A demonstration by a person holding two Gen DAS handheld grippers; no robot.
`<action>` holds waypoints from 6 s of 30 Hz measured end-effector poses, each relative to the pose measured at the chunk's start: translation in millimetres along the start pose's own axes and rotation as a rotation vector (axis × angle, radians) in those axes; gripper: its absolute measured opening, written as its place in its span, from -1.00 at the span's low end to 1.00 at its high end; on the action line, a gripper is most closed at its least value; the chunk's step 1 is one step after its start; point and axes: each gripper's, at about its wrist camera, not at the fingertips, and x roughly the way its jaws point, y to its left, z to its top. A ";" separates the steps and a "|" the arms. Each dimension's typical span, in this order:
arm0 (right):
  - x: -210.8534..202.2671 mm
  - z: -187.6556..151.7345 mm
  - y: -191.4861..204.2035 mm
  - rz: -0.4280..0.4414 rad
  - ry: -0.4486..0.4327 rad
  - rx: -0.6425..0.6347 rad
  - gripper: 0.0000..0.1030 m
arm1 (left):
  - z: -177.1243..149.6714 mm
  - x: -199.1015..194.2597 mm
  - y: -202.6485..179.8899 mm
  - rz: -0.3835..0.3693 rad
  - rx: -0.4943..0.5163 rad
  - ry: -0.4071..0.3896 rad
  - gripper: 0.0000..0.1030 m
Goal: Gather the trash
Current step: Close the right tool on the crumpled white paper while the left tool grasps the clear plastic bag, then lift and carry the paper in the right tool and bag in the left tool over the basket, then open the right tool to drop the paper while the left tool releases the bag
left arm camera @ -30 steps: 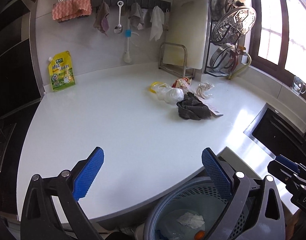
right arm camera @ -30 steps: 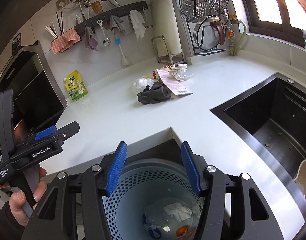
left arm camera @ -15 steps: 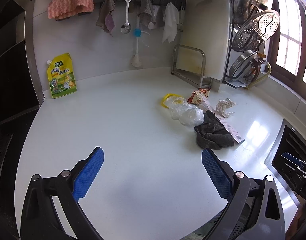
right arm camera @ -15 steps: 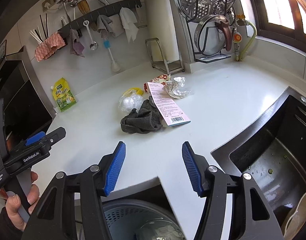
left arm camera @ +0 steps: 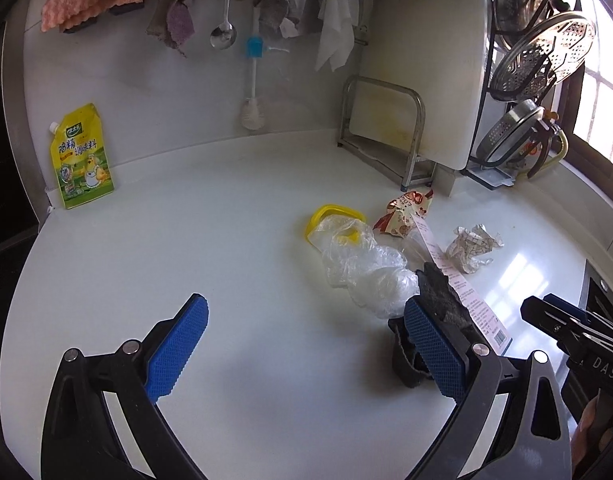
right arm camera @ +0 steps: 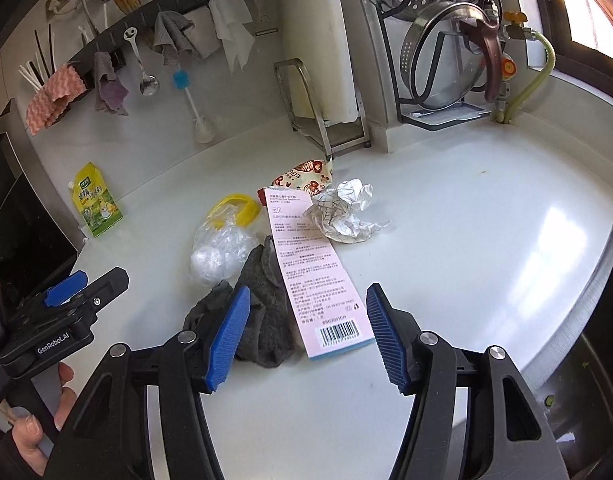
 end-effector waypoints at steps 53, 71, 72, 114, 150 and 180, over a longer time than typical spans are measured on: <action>68.4 54.5 -22.3 -0.045 0.006 0.041 -0.54 | 12.4 77.0 -55.6 0.067 0.086 0.086 0.85; 65.7 51.3 -22.4 -0.040 0.000 0.041 -0.54 | 3.2 80.5 -47.1 -0.010 0.065 0.123 -0.63; 64.9 50.7 -22.2 -0.039 -0.001 0.041 -0.54 | 3.4 78.0 -46.7 -0.011 0.067 0.116 -0.64; -123.2 -127.0 80.6 -0.147 -0.121 -0.129 -0.54 | -102.4 -124.5 4.0 -0.026 0.125 0.006 -0.66; -212.8 -290.1 94.6 -0.107 -0.062 -0.071 -0.54 | -238.8 -210.5 12.5 -0.086 0.239 0.063 -0.66; -167.1 -307.2 73.6 -0.050 0.048 -0.008 -0.31 | -270.1 -165.5 7.1 -0.141 0.221 0.231 -0.22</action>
